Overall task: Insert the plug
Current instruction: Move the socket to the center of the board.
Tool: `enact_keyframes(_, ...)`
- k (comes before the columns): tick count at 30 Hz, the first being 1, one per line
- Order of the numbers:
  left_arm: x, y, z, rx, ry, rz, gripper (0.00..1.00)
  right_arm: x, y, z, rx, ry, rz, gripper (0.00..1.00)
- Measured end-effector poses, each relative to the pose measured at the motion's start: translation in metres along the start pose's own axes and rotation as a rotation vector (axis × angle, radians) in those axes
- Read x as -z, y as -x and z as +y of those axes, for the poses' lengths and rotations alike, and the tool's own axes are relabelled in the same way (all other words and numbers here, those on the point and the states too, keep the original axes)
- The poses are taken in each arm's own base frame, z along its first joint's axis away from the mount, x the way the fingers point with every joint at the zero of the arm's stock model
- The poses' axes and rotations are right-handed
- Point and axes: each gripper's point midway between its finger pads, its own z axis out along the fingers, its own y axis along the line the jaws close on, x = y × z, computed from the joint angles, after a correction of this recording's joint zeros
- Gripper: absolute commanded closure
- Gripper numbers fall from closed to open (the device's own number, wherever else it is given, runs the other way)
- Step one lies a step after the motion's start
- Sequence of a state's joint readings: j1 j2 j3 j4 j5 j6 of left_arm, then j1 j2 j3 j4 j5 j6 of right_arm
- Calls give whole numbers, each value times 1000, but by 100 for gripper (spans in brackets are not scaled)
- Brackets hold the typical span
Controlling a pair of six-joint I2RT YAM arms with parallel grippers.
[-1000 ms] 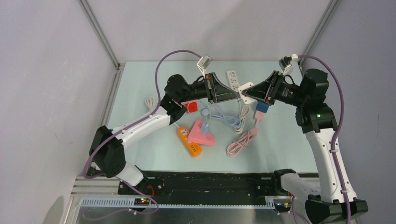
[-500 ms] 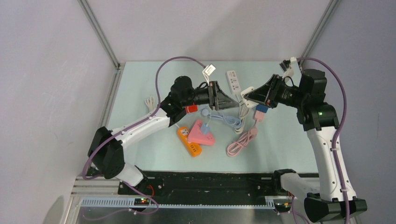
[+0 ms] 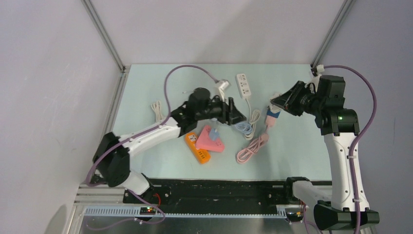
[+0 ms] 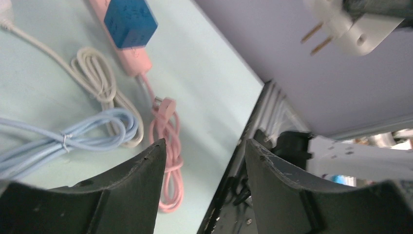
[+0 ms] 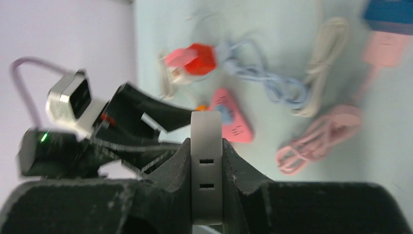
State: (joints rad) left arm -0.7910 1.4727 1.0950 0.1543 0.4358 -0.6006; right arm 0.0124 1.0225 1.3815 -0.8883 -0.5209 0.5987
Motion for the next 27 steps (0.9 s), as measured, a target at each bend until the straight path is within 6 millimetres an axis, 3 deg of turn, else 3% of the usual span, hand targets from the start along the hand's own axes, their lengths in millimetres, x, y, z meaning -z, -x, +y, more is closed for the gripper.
enact_keyframes(6, -65, -58, 15, -135, 107, 190, 35, 7, 22, -73, -77, -340, -133, 100)
enact_keyframes(10, -95, -103, 27, -214, 144, 307, 33, 21, 35, -110, -135, -473, -201, 100)
enact_keyframes(14, -104, -146, 42, -269, 175, 406, 27, 28, 36, -128, -173, -527, -216, 100)
enact_keyframes(19, -97, -187, 58, -344, 217, 509, 28, 29, 34, -134, -186, -540, -213, 100)
enact_keyframes(21, -93, -196, 62, -372, 228, 533, 32, 28, 32, -136, -191, -540, -204, 100)
enact_keyframes(24, -91, -209, 74, -420, 263, 563, 50, 26, 29, -138, -197, -539, -191, 100)
enact_keyframes(26, -89, -213, 82, -454, 283, 574, 66, 25, 27, -138, -199, -536, -186, 100)
enact_keyframes(27, -88, -213, 84, -473, 284, 575, 80, 24, 27, -138, -201, -534, -183, 100)
